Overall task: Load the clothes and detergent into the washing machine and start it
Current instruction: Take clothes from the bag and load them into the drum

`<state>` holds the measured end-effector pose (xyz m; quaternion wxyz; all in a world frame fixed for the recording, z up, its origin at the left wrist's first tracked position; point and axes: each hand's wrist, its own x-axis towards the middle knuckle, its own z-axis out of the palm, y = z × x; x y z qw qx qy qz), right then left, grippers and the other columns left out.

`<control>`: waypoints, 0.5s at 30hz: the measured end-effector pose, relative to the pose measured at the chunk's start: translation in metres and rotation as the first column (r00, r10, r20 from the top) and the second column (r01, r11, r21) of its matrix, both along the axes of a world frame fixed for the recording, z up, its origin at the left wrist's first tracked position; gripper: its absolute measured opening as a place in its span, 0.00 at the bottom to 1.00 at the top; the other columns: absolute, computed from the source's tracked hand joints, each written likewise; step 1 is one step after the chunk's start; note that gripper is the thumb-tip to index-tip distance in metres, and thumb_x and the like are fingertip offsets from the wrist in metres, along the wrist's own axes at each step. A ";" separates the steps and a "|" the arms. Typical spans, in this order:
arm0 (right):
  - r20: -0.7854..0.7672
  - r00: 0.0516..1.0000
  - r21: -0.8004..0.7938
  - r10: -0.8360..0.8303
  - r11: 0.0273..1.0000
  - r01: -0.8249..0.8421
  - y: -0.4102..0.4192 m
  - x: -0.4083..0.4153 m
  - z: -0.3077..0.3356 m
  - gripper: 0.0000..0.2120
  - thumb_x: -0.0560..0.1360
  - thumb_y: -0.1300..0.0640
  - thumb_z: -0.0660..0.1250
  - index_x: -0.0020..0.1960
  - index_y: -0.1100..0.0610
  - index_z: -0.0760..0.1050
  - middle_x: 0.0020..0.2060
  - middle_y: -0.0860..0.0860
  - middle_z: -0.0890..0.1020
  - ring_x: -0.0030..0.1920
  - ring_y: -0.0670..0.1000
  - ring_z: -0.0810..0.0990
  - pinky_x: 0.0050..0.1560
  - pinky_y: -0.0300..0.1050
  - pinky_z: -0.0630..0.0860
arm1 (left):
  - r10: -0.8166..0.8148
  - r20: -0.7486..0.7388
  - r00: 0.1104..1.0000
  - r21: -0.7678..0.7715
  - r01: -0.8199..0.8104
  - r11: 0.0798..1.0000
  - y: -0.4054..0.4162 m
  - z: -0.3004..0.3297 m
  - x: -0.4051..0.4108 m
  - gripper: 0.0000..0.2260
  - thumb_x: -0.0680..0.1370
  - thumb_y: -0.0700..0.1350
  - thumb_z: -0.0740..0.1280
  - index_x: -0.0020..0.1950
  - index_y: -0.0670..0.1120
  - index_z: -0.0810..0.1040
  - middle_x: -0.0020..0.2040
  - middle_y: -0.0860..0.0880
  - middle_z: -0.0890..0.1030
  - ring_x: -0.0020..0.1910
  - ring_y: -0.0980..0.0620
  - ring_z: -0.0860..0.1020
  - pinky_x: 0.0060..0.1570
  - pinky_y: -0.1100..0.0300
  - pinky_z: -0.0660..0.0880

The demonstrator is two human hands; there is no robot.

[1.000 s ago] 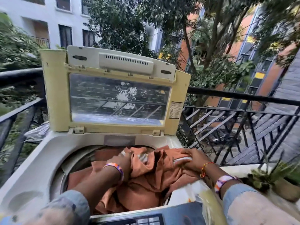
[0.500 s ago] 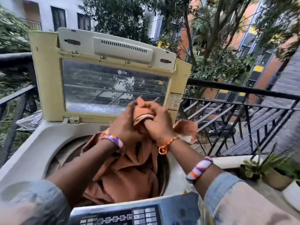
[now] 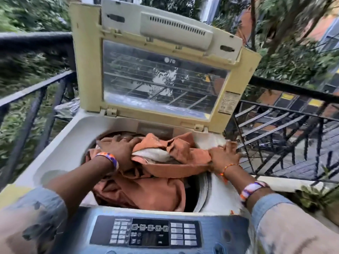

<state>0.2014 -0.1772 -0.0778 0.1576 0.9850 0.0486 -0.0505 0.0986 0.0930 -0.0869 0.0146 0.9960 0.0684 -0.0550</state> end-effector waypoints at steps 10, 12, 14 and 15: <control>-0.334 0.810 0.622 0.482 0.758 -0.195 0.111 -0.028 -0.008 0.46 0.67 0.36 0.63 0.74 0.61 0.49 0.73 0.58 0.56 0.74 0.61 0.55 0.72 0.54 0.56 | -0.215 -0.378 0.900 0.120 0.278 0.953 -0.011 -0.017 0.020 0.59 0.63 0.53 0.77 0.75 0.39 0.35 0.76 0.38 0.42 0.76 0.39 0.41 0.74 0.40 0.41; -0.436 0.743 0.353 0.508 0.856 -0.378 0.117 -0.030 -0.028 0.60 0.65 0.36 0.70 0.72 0.58 0.28 0.74 0.62 0.36 0.73 0.63 0.35 0.74 0.60 0.41 | -0.200 -0.414 0.888 0.141 0.279 0.950 -0.011 -0.025 0.021 0.58 0.64 0.49 0.77 0.75 0.38 0.35 0.76 0.38 0.40 0.75 0.37 0.39 0.73 0.38 0.41; -0.462 0.743 0.246 0.484 0.875 -0.417 0.123 -0.030 -0.046 0.66 0.62 0.37 0.73 0.69 0.57 0.22 0.70 0.67 0.30 0.71 0.66 0.31 0.73 0.64 0.40 | -0.184 -0.433 0.882 0.191 0.290 0.938 -0.007 -0.040 0.024 0.53 0.68 0.46 0.74 0.74 0.37 0.35 0.76 0.39 0.41 0.75 0.37 0.40 0.72 0.36 0.43; -0.473 0.739 0.239 0.479 0.877 -0.416 0.126 -0.032 -0.052 0.65 0.62 0.38 0.73 0.69 0.57 0.22 0.69 0.68 0.30 0.71 0.67 0.31 0.73 0.64 0.39 | -0.177 -0.453 0.874 0.208 0.296 0.932 -0.004 -0.051 0.026 0.51 0.69 0.44 0.73 0.74 0.37 0.35 0.77 0.40 0.41 0.76 0.37 0.39 0.72 0.36 0.43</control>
